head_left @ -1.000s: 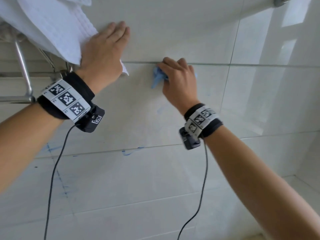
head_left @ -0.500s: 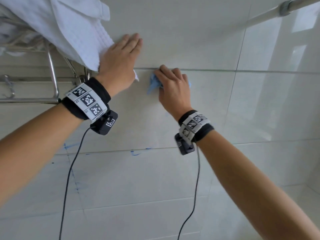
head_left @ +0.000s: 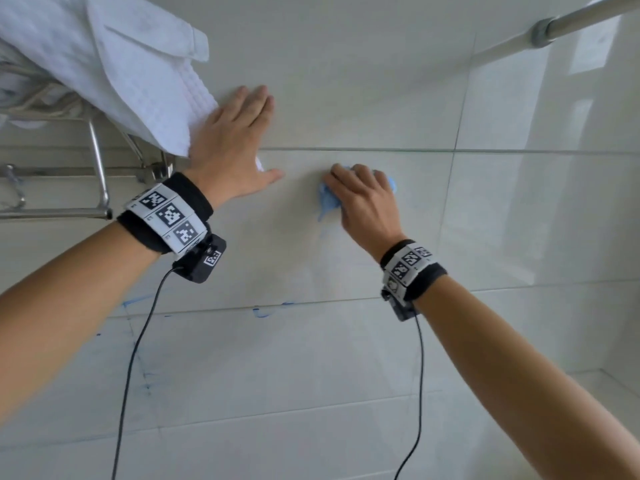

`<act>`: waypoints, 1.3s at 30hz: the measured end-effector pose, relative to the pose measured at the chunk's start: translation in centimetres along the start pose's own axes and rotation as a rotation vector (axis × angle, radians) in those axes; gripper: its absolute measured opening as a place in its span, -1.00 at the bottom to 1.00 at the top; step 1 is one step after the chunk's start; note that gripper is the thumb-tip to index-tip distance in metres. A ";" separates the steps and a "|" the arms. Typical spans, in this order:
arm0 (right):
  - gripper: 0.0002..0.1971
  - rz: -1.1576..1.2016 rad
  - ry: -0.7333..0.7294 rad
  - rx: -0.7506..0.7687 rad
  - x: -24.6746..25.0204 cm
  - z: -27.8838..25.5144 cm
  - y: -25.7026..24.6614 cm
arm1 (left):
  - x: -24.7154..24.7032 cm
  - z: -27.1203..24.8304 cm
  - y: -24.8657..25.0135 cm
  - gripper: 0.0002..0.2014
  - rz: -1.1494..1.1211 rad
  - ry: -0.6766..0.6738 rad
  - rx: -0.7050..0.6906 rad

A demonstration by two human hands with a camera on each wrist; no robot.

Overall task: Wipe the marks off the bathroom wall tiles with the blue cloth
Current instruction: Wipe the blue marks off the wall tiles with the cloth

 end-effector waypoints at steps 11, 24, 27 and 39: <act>-0.55 -0.048 0.188 -0.573 2.5 -2.1 9.5 | -1.5 -0.2 1.6 0.47 0.054 -0.022 0.061; -0.47 0.210 0.072 -0.384 2.4 -2.3 6.4 | 1.8 -4.7 3.9 -0.16 -0.013 -0.094 0.057; -0.44 0.298 0.033 -0.235 2.7 -1.5 2.0 | 4.0 -8.1 3.1 -0.72 0.002 -0.083 0.161; -0.66 0.342 0.087 0.024 0.1 2.6 -7.5 | 5.7 -3.3 -1.4 -0.50 0.006 -0.257 0.115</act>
Point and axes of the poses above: each hand's wrist, its own z-axis towards the middle knuckle, its own x-axis out of the back of the hand, y = z × x, the point moved 9 cm from there along z, towards the middle knuckle, and after that the axes turned 9 degrees about y, right-handed, at the moved point
